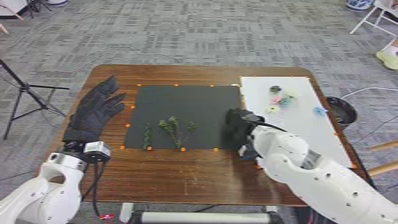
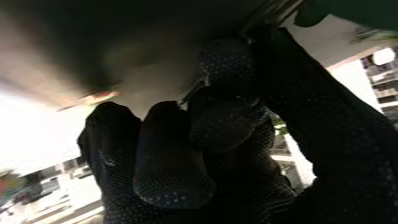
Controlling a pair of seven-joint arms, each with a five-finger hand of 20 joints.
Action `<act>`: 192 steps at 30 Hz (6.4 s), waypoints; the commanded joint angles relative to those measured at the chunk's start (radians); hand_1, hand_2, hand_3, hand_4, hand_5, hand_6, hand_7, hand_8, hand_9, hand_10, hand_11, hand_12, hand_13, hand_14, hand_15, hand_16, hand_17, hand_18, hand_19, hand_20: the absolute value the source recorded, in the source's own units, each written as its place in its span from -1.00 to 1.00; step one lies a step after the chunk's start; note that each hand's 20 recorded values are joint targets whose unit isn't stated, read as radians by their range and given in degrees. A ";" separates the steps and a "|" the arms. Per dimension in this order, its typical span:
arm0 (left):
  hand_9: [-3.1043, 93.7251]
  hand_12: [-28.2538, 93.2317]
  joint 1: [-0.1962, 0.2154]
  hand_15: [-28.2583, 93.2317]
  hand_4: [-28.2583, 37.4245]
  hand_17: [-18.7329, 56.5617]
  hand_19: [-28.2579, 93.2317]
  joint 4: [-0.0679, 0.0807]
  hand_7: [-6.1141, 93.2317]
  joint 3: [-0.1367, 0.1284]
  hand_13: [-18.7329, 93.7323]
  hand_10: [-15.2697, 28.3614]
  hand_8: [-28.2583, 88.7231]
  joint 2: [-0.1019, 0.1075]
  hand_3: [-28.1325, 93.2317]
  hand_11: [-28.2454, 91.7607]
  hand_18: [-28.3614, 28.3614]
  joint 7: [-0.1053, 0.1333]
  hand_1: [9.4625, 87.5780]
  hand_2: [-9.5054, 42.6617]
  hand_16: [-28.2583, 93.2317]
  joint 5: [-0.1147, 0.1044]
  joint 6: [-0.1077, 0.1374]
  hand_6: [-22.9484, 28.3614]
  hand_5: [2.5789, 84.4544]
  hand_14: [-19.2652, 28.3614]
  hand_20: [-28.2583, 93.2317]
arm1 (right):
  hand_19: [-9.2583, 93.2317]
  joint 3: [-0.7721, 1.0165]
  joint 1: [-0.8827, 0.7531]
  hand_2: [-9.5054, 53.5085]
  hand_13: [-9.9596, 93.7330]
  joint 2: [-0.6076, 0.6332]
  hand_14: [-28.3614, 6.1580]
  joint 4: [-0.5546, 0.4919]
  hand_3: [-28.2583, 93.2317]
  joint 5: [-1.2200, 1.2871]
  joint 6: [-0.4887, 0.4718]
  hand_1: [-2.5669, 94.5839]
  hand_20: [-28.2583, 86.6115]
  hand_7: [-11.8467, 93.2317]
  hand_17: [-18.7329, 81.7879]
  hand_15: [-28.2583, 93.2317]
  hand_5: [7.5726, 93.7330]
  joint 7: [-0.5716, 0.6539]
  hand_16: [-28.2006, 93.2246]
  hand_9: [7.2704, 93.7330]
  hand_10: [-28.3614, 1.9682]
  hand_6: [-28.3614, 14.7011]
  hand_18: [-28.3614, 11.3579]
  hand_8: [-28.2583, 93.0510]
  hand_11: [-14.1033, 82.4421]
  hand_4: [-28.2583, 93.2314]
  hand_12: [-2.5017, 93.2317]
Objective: Arrange flowers
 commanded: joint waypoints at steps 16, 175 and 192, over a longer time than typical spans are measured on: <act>-0.58 -0.22 -0.018 -0.14 -0.91 -0.79 0.05 0.001 -0.53 0.012 -0.39 0.14 -0.66 -0.010 0.55 -0.30 0.66 -0.003 -0.53 -0.82 -0.43 0.007 -0.017 -0.04 -0.50 0.34 -0.33 | 1.00 -0.032 -0.017 -1.00 0.76 -0.065 0.28 0.020 0.82 -0.044 0.025 -0.10 0.68 0.27 0.42 0.79 0.48 0.109 0.12 0.76 0.37 0.35 -0.53 -0.11 0.58 -0.75 0.02; -0.58 -0.22 -0.004 -0.14 -0.91 -0.79 0.05 -0.007 -0.54 0.007 -0.38 0.14 -0.65 -0.015 0.55 -0.30 0.66 0.003 -0.53 -0.80 -0.43 0.001 -0.007 -0.04 -0.50 0.35 -0.33 | 0.61 -0.037 0.130 -1.00 0.15 0.184 0.26 0.229 0.82 -0.444 0.129 -0.24 0.41 -0.16 -0.24 0.61 0.18 -0.134 -0.08 0.31 0.39 0.50 -0.44 -0.82 -0.27 -1.00 -0.55; -0.58 -0.23 -0.022 -0.14 -0.92 -0.79 0.05 -0.002 -0.55 0.014 -0.38 0.15 -0.65 -0.013 0.55 -0.30 0.66 -0.001 -0.53 -0.80 -0.43 0.001 -0.007 -0.03 -0.49 0.34 -0.33 | 0.70 -0.104 0.156 -0.97 0.39 0.153 0.33 0.283 0.72 -0.449 0.318 0.04 0.41 0.16 -0.11 0.62 0.36 -0.123 0.05 0.76 0.62 0.57 -0.48 -0.46 -0.45 -1.00 -0.05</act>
